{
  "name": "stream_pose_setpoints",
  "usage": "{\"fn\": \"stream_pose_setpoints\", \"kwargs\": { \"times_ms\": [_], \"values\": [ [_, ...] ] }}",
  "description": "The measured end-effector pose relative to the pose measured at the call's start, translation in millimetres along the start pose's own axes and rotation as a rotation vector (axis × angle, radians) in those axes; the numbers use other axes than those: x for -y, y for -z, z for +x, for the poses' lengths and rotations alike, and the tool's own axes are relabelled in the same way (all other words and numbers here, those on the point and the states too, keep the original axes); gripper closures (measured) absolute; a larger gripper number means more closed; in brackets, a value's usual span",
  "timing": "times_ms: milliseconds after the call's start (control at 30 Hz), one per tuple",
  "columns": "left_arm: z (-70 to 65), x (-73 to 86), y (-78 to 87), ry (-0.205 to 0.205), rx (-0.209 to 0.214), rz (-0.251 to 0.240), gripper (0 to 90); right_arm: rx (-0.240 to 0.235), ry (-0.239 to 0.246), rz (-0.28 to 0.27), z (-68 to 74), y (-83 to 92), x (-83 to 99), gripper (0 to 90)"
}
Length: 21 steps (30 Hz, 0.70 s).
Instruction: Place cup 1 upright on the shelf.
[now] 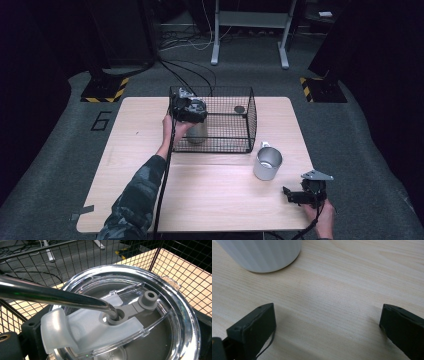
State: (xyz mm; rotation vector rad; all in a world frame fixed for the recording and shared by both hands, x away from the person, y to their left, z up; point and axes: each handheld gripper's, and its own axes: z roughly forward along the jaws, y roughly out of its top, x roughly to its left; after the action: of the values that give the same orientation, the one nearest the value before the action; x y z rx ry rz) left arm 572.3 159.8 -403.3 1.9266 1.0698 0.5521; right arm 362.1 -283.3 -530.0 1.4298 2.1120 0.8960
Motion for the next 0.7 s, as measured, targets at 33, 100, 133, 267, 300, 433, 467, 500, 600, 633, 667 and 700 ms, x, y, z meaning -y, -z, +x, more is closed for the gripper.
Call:
{"fn": "stream_pose_setpoints", "kwargs": {
  "times_ms": [33, 100, 133, 267, 300, 433, 467, 500, 600, 633, 667, 700],
  "values": [
    [-0.6, -0.2, 0.5, -0.003, -0.003, 0.005, 3.7, 0.000, 0.000, 0.000, 0.0, 0.0, 0.0, 0.2],
    [-1.8, -0.3, 0.2, -0.005, -0.007, 0.004, 3.6, -0.001, -0.004, -0.001, 0.3, -0.1, -0.1, 0.2],
    [-2.0, -0.2, 0.4, -0.004, -0.008, 0.003, 3.6, 0.000, 0.001, 0.000, -0.1, 0.0, 0.0, 0.2],
    [-0.4, -0.4, 1.3, 0.003, -0.001, 0.004, 3.5, 0.000, -0.002, -0.001, 0.1, -0.1, 0.0, 0.2],
    [0.0, -0.3, 1.3, 0.005, 0.000, 0.003, 3.4, 0.000, 0.000, 0.000, 0.0, 0.0, 0.0, 0.2],
    [-0.8, -1.2, 1.8, 0.014, 0.002, 0.015, 2.7, 0.000, 0.000, 0.000, 0.0, 0.0, 0.0, 0.2],
    [-1.1, -2.1, 2.0, 0.013, 0.008, 0.022, 1.5, 0.000, -0.004, -0.001, 0.3, -0.1, -0.1, 0.2],
    [-1.2, -3.4, 3.6, 0.001, 0.002, 0.033, 0.1, -0.001, -0.007, -0.002, 0.5, -0.2, -0.1, 0.2],
    [-2.0, -6.7, 6.9, 0.000, 0.010, 0.030, 0.0, -0.001, -0.006, -0.001, 0.4, -0.1, -0.1, 0.2],
    [-2.6, -7.6, 7.5, 0.006, 0.010, 0.023, 0.0, 0.000, 0.000, 0.000, -0.1, 0.0, 0.0, 0.2],
    [-2.4, -8.5, 8.6, 0.008, 0.010, 0.017, 0.0, 0.000, 0.000, 0.000, 0.0, 0.0, 0.0, 0.2],
    [-2.2, -9.4, 10.0, 0.011, 0.011, 0.023, 0.0, 0.000, 0.000, 0.000, -0.1, -0.1, 0.0, 0.2]
  ]
}}
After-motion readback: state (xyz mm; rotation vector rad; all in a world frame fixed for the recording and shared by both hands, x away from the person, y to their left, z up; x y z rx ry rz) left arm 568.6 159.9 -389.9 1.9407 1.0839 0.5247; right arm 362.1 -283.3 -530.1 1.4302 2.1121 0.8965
